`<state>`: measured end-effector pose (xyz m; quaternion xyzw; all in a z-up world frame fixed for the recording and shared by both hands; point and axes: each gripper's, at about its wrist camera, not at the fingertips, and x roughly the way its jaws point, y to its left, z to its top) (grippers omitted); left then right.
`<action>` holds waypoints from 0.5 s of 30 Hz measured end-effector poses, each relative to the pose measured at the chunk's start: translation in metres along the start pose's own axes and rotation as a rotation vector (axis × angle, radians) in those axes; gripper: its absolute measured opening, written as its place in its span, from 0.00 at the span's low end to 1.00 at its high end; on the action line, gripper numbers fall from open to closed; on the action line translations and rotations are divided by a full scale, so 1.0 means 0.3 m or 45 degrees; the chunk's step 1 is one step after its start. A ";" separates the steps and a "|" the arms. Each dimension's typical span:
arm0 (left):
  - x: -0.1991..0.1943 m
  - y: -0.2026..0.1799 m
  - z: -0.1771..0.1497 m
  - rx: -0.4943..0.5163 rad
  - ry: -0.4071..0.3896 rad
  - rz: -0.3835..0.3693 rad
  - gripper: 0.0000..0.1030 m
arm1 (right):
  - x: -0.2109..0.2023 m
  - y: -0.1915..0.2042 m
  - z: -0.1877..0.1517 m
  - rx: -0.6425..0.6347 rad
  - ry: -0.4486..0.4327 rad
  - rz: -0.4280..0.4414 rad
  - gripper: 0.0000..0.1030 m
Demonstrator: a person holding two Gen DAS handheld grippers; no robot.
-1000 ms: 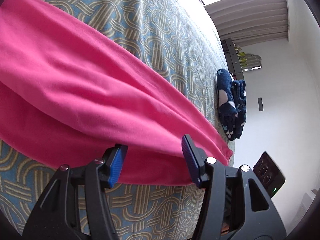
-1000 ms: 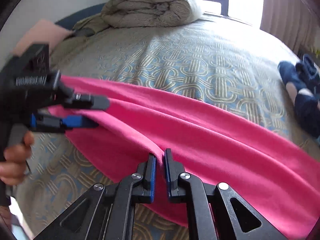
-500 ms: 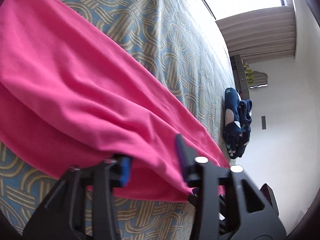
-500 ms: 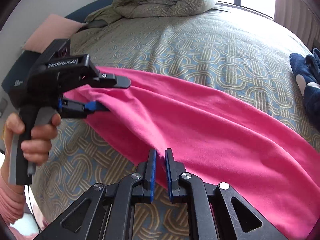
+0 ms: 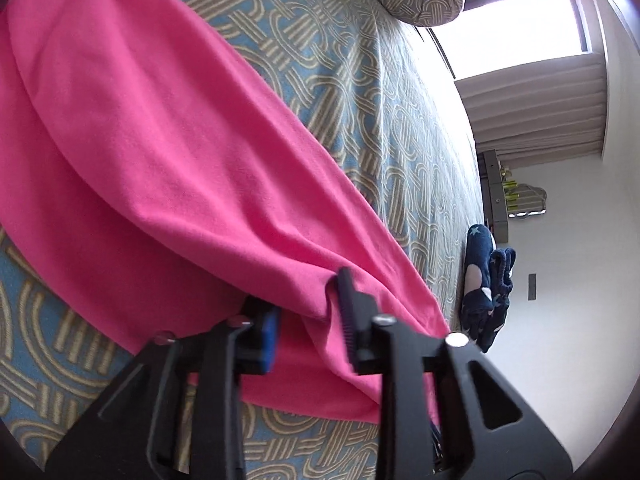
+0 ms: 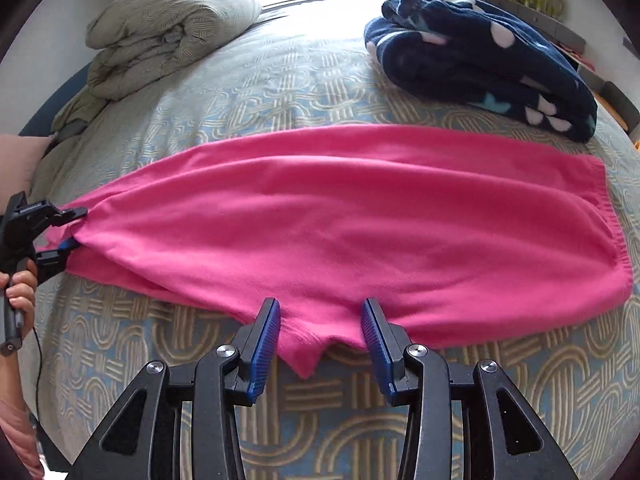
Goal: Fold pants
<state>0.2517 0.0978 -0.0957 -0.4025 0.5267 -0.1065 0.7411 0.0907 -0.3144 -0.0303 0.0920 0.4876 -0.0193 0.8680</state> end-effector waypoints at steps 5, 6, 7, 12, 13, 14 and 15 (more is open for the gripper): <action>-0.016 -0.029 -0.012 0.052 -0.019 0.026 0.06 | -0.035 0.149 -0.047 -0.323 -0.094 -0.123 0.61; -0.023 -0.033 -0.011 0.059 -0.024 0.028 0.06 | -0.028 0.185 -0.052 -0.392 -0.108 -0.143 0.61; -0.030 -0.038 -0.011 0.067 -0.030 0.029 0.06 | -0.019 0.212 -0.056 -0.448 -0.115 -0.173 0.58; -0.100 -0.064 -0.027 0.126 -0.046 -0.003 0.05 | -0.003 0.186 -0.028 -0.373 -0.031 -0.141 0.03; -0.116 -0.071 -0.042 0.157 -0.042 0.003 0.05 | -0.031 0.191 -0.036 -0.401 -0.028 -0.143 0.03; -0.127 -0.075 -0.061 0.192 -0.036 0.014 0.05 | -0.058 0.201 -0.049 -0.447 -0.027 -0.153 0.03; -0.135 -0.071 -0.080 0.216 -0.031 0.027 0.05 | -0.075 0.212 -0.066 -0.501 -0.020 -0.175 0.03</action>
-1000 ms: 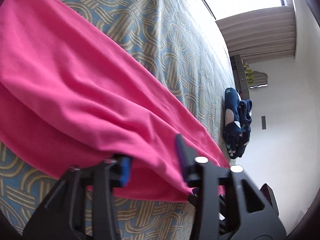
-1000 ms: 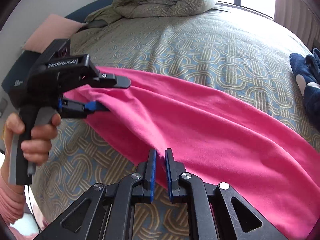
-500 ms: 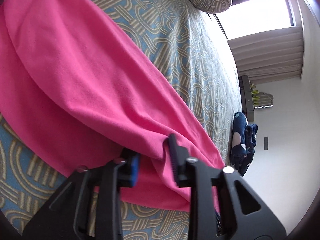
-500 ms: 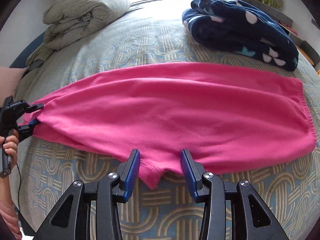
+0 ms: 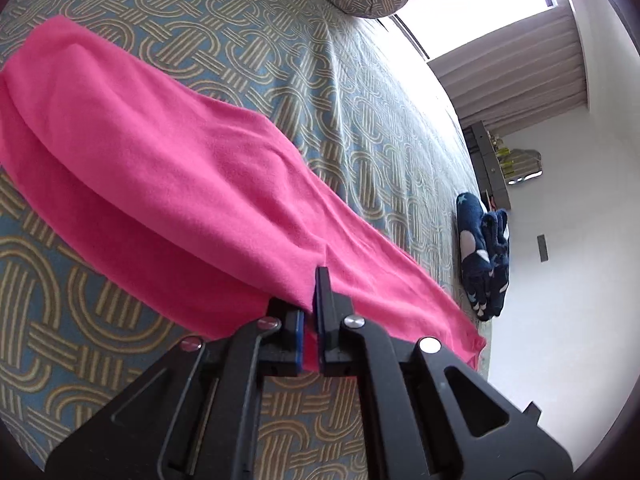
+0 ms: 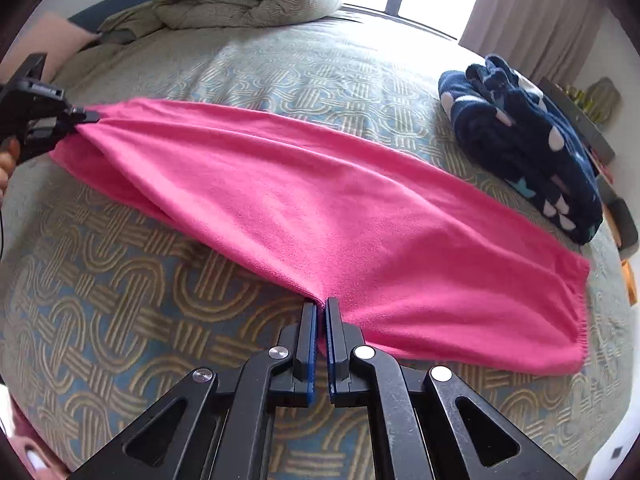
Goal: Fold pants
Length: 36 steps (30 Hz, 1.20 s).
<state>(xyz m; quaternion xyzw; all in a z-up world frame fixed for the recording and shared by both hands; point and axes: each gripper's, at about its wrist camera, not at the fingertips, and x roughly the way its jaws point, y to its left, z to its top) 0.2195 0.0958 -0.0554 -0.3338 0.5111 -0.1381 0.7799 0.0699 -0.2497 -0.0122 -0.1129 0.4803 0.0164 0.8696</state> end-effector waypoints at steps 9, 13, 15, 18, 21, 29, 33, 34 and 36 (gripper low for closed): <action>0.062 0.107 -0.040 -0.061 0.054 0.065 0.07 | 0.017 -0.028 -0.059 -0.004 0.114 0.076 0.20; 0.012 0.132 0.003 -0.109 -0.040 0.074 0.29 | -0.077 -0.037 0.004 0.061 -0.054 0.141 0.48; -0.023 0.173 0.037 -0.166 -0.108 0.070 0.35 | -0.084 -0.035 0.060 0.093 -0.100 0.180 0.50; -0.061 0.267 0.091 -0.316 -0.178 0.064 0.35 | -0.064 0.015 0.157 0.082 -0.133 0.202 0.50; -0.092 0.347 0.135 -0.421 -0.227 0.062 0.35 | -0.032 0.122 0.258 0.015 -0.161 0.230 0.50; -0.177 0.484 0.215 -0.524 -0.351 0.048 0.35 | 0.131 0.429 0.562 -0.108 -0.066 0.527 0.50; -0.230 0.527 0.248 -0.449 -0.442 0.136 0.02 | 0.220 0.591 0.673 -0.182 -0.017 0.578 0.50; -0.243 0.543 0.250 -0.444 -0.461 0.127 0.02 | 0.239 0.630 0.694 -0.202 -0.010 0.584 0.50; -0.265 0.580 0.249 -0.464 -0.474 0.075 0.02 | 0.268 0.712 0.733 -0.264 -0.012 0.569 0.50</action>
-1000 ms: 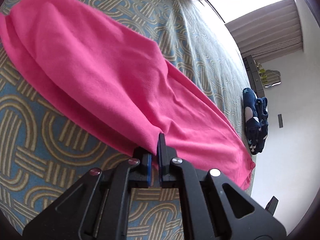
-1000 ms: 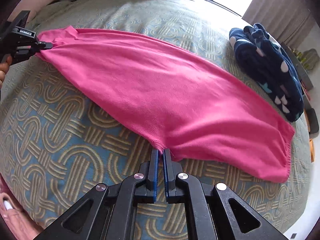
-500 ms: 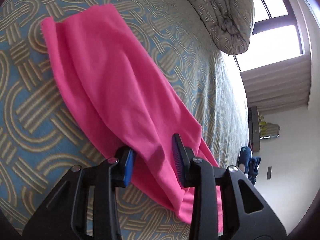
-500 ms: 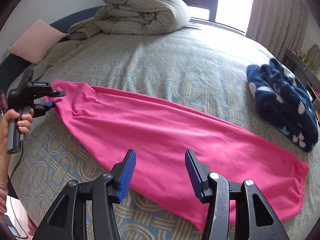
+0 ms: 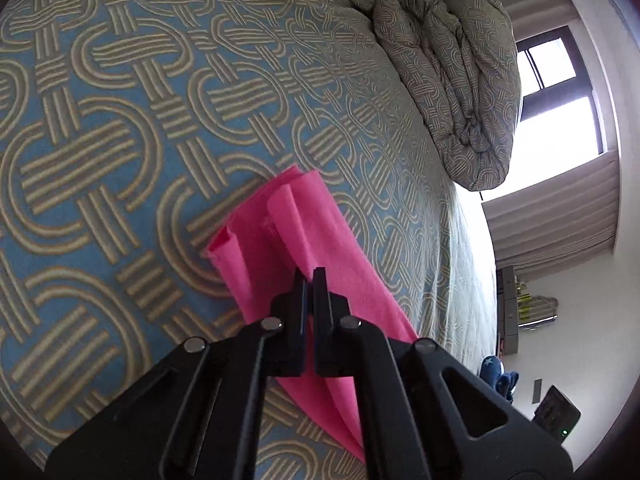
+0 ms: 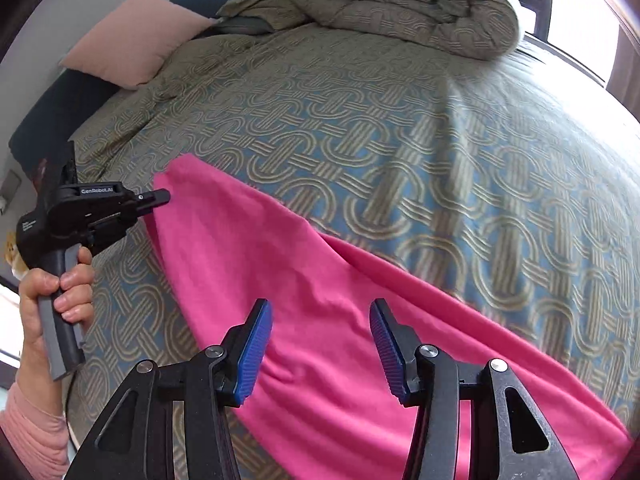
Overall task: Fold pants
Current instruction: 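Grasp the leg hem with the left gripper and lift it toward the waistband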
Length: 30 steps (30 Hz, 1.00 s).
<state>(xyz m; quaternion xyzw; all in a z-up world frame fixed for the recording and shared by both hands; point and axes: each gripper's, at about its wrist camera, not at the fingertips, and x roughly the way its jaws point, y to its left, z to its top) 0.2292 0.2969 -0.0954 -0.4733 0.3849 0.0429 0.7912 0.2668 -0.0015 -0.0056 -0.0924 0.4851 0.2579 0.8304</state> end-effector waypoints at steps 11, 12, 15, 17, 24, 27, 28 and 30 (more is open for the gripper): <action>-0.139 0.136 0.100 -0.007 -0.094 0.017 0.03 | 0.139 0.180 0.126 -0.126 0.030 -0.039 0.50; -0.132 0.135 0.090 0.004 -0.049 -0.001 0.08 | 0.146 0.193 0.133 -0.134 0.034 -0.047 0.50; -0.094 0.124 0.059 -0.005 0.094 -0.102 0.36 | 0.151 0.219 0.151 -0.132 0.034 -0.066 0.50; -0.059 0.101 0.039 0.027 0.151 -0.115 0.37 | 0.141 0.224 0.154 -0.117 0.035 -0.059 0.50; -0.083 0.146 0.105 0.046 -0.007 0.155 0.01 | 0.083 0.198 0.115 -0.098 0.026 -0.099 0.50; -0.189 0.195 0.127 0.019 -0.192 0.301 0.01 | 0.052 0.147 0.096 -0.056 0.018 -0.112 0.50; -0.215 0.202 0.127 -0.003 -0.202 0.248 0.01 | 0.047 0.134 0.090 -0.039 0.019 -0.113 0.50; -0.239 0.185 0.123 0.010 -0.165 0.099 0.01 | 0.042 0.114 0.075 -0.011 0.023 -0.107 0.50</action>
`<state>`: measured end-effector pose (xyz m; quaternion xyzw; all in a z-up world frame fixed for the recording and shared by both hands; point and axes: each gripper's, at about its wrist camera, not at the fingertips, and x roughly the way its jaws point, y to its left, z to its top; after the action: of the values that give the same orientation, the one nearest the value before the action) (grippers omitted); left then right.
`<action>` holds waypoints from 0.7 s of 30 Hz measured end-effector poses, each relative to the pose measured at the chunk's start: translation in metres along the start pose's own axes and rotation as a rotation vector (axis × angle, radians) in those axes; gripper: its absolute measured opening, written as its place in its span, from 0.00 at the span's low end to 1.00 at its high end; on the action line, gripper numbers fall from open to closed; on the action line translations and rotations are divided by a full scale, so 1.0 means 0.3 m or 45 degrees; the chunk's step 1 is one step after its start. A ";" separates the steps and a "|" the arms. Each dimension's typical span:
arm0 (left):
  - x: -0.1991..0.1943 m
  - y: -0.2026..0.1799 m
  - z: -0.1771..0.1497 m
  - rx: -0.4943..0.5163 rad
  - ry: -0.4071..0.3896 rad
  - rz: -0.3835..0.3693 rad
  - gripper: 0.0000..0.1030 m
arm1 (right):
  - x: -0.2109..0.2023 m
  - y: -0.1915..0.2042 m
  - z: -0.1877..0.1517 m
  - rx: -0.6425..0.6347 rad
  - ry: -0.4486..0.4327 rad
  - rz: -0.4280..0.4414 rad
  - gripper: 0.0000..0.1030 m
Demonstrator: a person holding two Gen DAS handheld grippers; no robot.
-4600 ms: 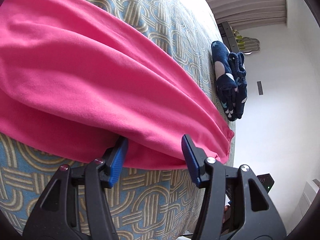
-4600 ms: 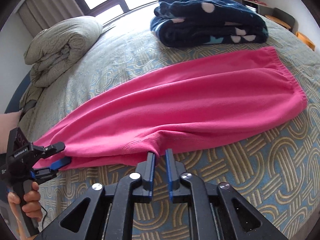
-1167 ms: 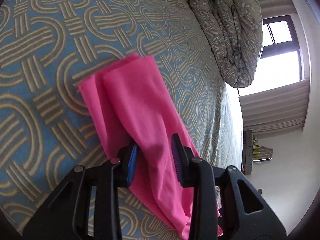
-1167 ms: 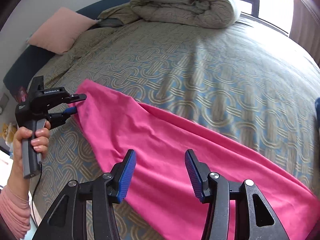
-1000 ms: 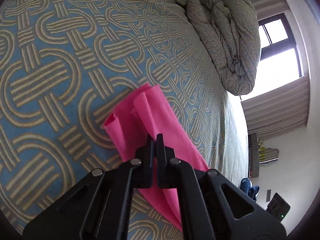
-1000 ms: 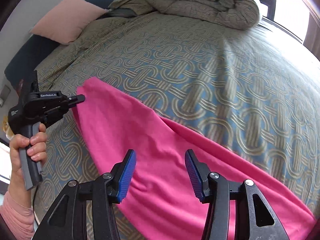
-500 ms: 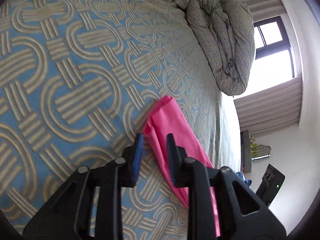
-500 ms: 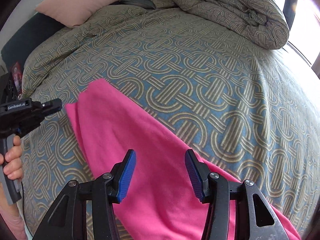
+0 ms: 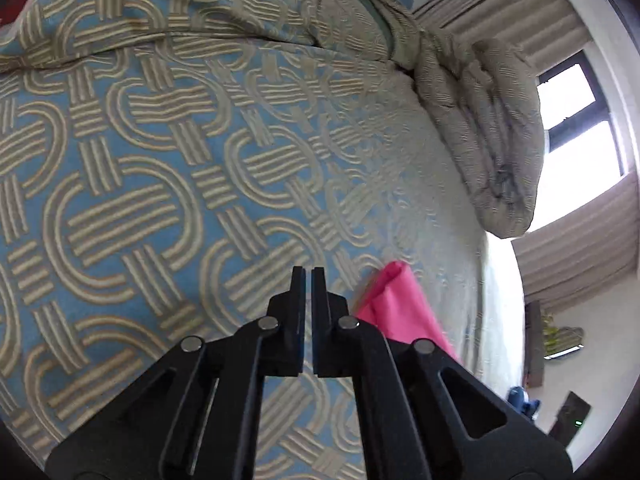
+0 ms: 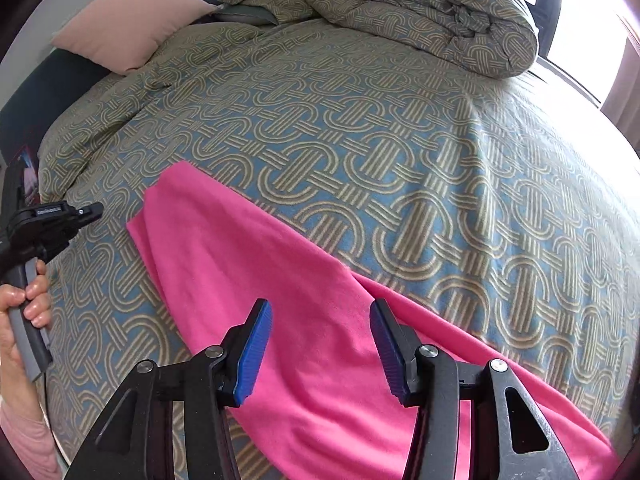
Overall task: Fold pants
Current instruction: 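Grasp the leg hem with the left gripper and lift it toward the waistband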
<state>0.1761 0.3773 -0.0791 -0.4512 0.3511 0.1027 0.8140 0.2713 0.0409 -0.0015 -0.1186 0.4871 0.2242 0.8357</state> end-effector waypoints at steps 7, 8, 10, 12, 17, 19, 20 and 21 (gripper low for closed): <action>0.151 -0.184 -0.074 0.164 0.306 -0.134 0.01 | 0.014 -0.024 -0.039 0.020 0.021 -0.007 0.50; 0.181 -0.195 -0.086 0.188 0.336 -0.106 0.03 | 0.019 -0.025 -0.028 0.016 0.022 0.001 0.50; 0.221 -0.206 -0.107 0.199 0.374 -0.057 0.21 | 0.033 -0.030 -0.001 -0.017 0.028 0.054 0.50; 0.222 -0.213 -0.112 0.171 0.356 -0.117 0.44 | 0.059 -0.032 0.031 -0.060 0.045 0.062 0.56; 0.230 -0.267 -0.119 0.242 0.273 -0.058 0.00 | 0.154 -0.020 0.076 -0.111 0.112 0.142 0.37; 0.220 -0.264 -0.103 0.210 0.255 -0.074 0.00 | 0.182 -0.002 0.082 -0.122 0.139 0.133 0.03; 0.188 -0.268 -0.098 0.222 0.208 -0.099 0.00 | 0.179 0.012 0.083 -0.139 0.119 0.098 0.03; 0.164 -0.277 -0.092 0.248 0.151 -0.090 0.00 | 0.166 0.030 0.085 -0.174 0.085 0.069 0.03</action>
<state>0.2391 0.3001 -0.0663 -0.3873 0.3909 0.0124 0.8349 0.3075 0.0722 -0.0317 -0.1694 0.5012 0.2752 0.8027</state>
